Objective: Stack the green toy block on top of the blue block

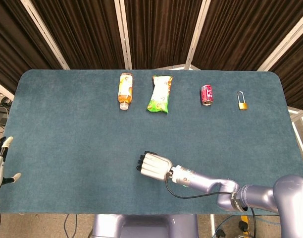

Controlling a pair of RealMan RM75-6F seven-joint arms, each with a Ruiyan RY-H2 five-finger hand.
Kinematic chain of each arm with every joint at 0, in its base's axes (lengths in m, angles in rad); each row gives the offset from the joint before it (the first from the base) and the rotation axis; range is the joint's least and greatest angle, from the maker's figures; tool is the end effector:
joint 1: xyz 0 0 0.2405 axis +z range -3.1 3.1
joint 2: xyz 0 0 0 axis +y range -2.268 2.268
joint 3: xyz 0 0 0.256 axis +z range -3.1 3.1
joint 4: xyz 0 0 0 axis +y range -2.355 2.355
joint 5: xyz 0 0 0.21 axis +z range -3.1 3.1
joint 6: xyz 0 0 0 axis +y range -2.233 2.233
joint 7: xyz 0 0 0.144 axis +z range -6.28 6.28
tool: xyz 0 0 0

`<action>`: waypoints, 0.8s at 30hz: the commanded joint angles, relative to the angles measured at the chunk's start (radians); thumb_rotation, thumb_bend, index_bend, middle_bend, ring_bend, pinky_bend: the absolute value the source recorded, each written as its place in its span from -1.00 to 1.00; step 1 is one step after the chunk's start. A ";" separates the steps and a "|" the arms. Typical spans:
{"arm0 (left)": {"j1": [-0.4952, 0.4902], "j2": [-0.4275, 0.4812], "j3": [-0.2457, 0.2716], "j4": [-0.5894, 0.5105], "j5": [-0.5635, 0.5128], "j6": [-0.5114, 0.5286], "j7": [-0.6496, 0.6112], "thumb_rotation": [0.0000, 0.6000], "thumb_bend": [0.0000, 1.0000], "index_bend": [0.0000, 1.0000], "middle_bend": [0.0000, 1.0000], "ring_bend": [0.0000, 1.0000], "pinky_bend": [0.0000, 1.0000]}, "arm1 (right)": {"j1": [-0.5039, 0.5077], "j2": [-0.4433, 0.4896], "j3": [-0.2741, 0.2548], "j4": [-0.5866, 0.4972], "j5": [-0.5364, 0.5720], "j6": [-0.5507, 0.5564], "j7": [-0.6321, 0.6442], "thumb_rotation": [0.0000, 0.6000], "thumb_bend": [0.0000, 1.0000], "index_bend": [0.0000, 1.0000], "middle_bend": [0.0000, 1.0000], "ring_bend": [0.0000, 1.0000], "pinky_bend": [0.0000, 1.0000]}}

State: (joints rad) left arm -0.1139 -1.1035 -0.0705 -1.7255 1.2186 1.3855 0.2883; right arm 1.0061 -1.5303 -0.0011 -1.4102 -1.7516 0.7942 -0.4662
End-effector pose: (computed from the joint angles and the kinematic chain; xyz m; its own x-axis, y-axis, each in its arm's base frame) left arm -0.3240 0.1876 0.1547 0.5121 0.1381 0.8478 0.8244 0.1979 -0.5302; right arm -0.0754 -0.3071 -0.0576 0.8115 0.2800 0.5129 0.0011 -0.8784 0.4778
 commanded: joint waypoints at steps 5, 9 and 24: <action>0.001 0.005 0.002 -0.005 0.005 0.001 -0.007 1.00 -1.00 -1.00 -1.00 -1.00 -1.00 | -0.015 0.013 0.001 -0.026 0.014 0.018 -0.001 1.00 -0.70 -0.55 -0.42 -0.23 0.03; 0.004 0.011 0.006 -0.012 0.017 0.004 -0.015 1.00 -1.00 -1.00 -1.00 -1.00 -1.00 | -0.028 0.044 0.010 -0.081 0.016 0.043 -0.039 1.00 -0.74 -0.57 -0.44 -0.25 -0.03; 0.052 0.064 0.048 -0.052 0.160 0.086 -0.110 1.00 -1.00 -1.00 -1.00 -1.00 -1.00 | -0.194 0.385 0.011 -0.419 0.007 0.261 -0.213 1.00 -0.74 -0.58 -0.45 -0.26 -0.07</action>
State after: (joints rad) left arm -0.0707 -1.0481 -0.0300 -1.7734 1.3619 1.4589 0.1921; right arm 0.8650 -1.2120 0.0196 -1.7750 -1.7325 0.9906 -0.6542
